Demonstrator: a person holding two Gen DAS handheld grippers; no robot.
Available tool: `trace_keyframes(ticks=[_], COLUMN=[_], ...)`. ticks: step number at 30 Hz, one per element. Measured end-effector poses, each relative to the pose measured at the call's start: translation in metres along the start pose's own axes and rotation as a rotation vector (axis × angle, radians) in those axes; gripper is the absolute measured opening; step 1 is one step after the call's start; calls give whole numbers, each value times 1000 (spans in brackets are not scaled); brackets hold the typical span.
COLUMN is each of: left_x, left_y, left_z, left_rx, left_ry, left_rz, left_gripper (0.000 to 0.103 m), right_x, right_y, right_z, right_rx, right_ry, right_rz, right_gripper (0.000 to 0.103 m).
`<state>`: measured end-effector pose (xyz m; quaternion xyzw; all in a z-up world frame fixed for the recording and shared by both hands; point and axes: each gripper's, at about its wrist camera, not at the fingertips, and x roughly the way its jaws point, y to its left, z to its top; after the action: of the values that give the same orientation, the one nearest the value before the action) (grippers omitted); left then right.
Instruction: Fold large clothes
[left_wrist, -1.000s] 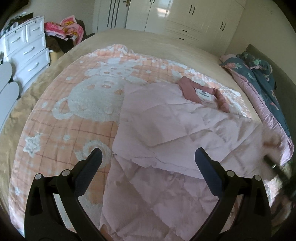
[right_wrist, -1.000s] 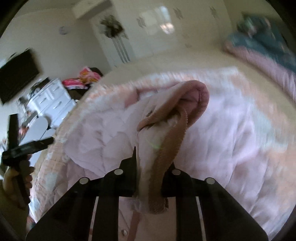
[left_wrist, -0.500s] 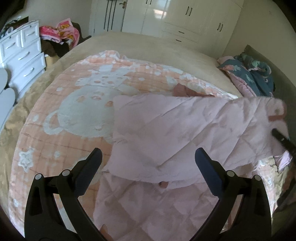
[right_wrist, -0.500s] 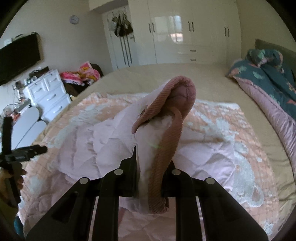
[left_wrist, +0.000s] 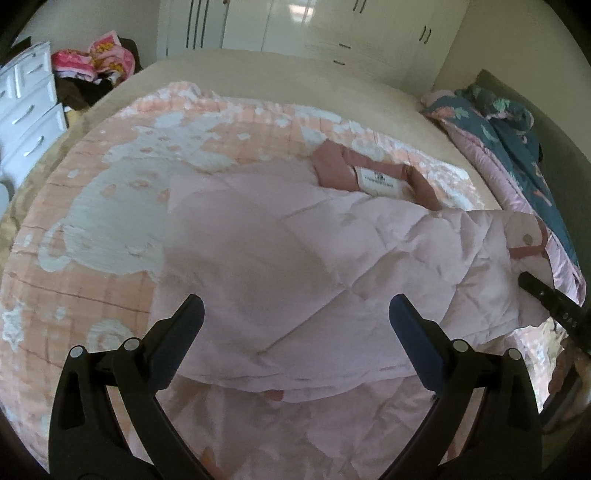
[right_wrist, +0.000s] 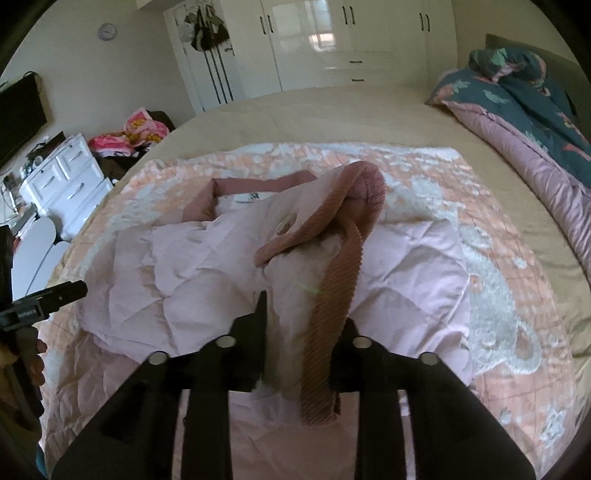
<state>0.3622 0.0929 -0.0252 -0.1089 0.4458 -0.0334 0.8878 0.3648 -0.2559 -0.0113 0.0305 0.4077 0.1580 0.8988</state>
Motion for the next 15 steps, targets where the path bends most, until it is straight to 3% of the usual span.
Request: trace_keyframes(ticks=[8, 15], left_x=[15, 30], left_y=[-3, -1], left_z=[-8, -13], left_rx=[17, 41], left_ry=[31, 69], left_rz=[13, 34], left_gripper=[94, 94], right_x=[-10, -18], right_y=[-1, 19], right_z=[-5, -3], right_rx=[-1, -63], right_ry=[-24, -65], right_rz=[-64, -68], right_gripper=[65, 80])
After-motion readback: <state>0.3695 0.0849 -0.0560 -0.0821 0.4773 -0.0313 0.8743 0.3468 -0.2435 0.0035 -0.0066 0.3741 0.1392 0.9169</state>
